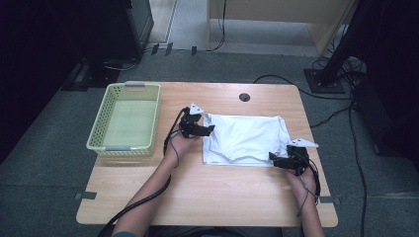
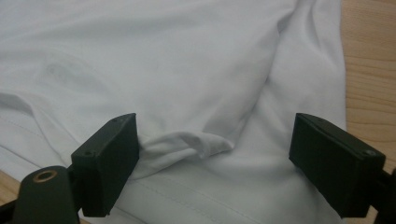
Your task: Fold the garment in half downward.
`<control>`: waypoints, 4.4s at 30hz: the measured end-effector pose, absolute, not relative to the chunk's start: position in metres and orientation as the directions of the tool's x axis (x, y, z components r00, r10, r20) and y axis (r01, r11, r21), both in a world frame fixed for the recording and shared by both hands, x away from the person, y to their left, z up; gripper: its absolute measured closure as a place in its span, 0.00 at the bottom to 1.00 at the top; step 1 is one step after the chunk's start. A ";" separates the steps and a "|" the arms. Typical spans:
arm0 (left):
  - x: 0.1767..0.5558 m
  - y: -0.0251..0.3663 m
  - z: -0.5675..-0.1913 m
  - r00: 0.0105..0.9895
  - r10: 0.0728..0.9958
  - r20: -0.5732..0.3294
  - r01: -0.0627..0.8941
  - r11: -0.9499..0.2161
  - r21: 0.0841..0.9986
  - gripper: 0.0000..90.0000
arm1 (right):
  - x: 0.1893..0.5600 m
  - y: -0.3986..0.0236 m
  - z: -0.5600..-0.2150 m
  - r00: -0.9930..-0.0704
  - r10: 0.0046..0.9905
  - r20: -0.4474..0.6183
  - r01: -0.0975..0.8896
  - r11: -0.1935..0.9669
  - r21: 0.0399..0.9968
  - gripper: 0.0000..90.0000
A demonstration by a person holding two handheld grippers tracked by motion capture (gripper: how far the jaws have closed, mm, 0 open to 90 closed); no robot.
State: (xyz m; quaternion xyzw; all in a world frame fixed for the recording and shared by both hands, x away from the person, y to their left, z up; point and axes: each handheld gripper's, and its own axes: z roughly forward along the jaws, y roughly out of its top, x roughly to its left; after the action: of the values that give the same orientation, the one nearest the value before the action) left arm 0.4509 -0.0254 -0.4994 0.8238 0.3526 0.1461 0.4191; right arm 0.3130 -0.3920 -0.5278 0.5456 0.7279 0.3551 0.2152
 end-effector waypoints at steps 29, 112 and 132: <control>0.482 -0.040 -0.504 0.703 0.711 -0.027 0.444 -0.409 0.797 0.24 | 0.313 -0.391 -0.528 -0.313 0.948 0.066 0.640 0.159 0.752 0.18; 0.484 -0.046 -0.522 0.688 0.726 -0.017 0.490 -0.447 0.749 0.24 | 0.302 -0.331 -0.501 -0.298 0.954 0.046 0.635 0.162 0.755 0.28; 0.483 -0.046 -0.522 0.676 0.737 -0.019 0.496 -0.436 0.751 0.24 | 0.306 -0.305 -0.508 -0.298 0.952 0.061 0.622 0.145 0.770 0.26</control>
State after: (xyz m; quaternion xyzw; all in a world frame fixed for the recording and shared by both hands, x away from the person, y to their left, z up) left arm 0.4833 -0.0463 -0.5223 0.8324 0.3701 0.1581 0.3810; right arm 0.3061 -0.3048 -0.5084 0.5458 0.7210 0.3597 0.2299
